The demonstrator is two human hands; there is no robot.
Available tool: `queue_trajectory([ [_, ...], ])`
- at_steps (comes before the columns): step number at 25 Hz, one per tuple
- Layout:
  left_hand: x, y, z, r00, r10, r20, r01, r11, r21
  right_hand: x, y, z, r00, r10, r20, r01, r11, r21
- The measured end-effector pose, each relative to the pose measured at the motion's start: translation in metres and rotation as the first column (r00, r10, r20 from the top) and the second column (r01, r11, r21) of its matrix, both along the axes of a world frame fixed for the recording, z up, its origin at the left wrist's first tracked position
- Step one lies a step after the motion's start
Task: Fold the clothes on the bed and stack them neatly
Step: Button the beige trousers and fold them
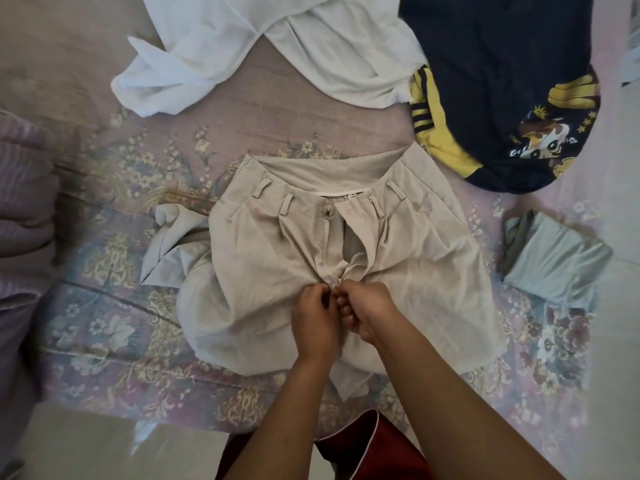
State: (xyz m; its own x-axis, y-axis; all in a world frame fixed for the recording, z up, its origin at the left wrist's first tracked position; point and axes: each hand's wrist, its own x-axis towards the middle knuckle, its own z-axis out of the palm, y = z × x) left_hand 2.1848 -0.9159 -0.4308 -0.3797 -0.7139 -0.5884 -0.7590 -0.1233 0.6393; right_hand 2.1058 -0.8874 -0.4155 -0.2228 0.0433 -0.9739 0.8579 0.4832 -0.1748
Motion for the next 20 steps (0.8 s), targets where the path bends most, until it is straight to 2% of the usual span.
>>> queue_trajectory([
  [2,0.002,0.000,0.001,0.993,-0.113,0.022,0.115,0.990,-0.077,-0.001,0.000,-0.001,0.997,0.068,-0.034,-0.067,0.997,0.025],
  [4,0.003,0.000,0.002,0.956,-0.279,0.095,0.292,0.942,-0.167,-0.002,0.001,-0.001,0.996,0.091,-0.022,-0.090,0.994,0.062],
  [7,0.001,0.003,0.009,0.802,-0.509,0.312,0.587,0.768,-0.258,-0.005,-0.004,0.004,0.994,-0.021,0.110,0.015,0.998,0.058],
  [10,0.006,0.015,0.017,0.572,-0.682,0.457,0.807,0.566,-0.165,-0.030,-0.025,0.008,0.999,-0.024,0.038,0.023,0.999,0.022],
  [11,0.010,0.019,0.018,0.523,-0.711,0.469,0.837,0.531,-0.129,-0.043,-0.032,0.009,0.999,-0.035,0.005,0.035,0.999,-0.001],
  [13,0.017,0.024,0.018,0.488,-0.749,0.448,0.860,0.501,-0.100,-0.062,-0.040,0.014,1.000,-0.004,0.017,0.005,0.998,-0.056],
  [17,0.011,0.008,0.016,0.499,-0.729,0.468,0.832,0.554,-0.023,-0.057,-0.024,0.016,0.991,0.135,-0.010,-0.135,0.983,-0.127],
  [18,0.009,0.001,0.012,0.558,-0.716,0.420,0.787,0.617,0.007,-0.053,-0.020,0.016,0.990,0.130,-0.045,-0.136,0.978,-0.157],
  [20,0.000,-0.019,0.014,0.748,-0.622,0.232,0.626,0.777,0.062,-0.050,-0.016,0.014,0.989,0.088,-0.123,-0.114,0.969,-0.220],
])
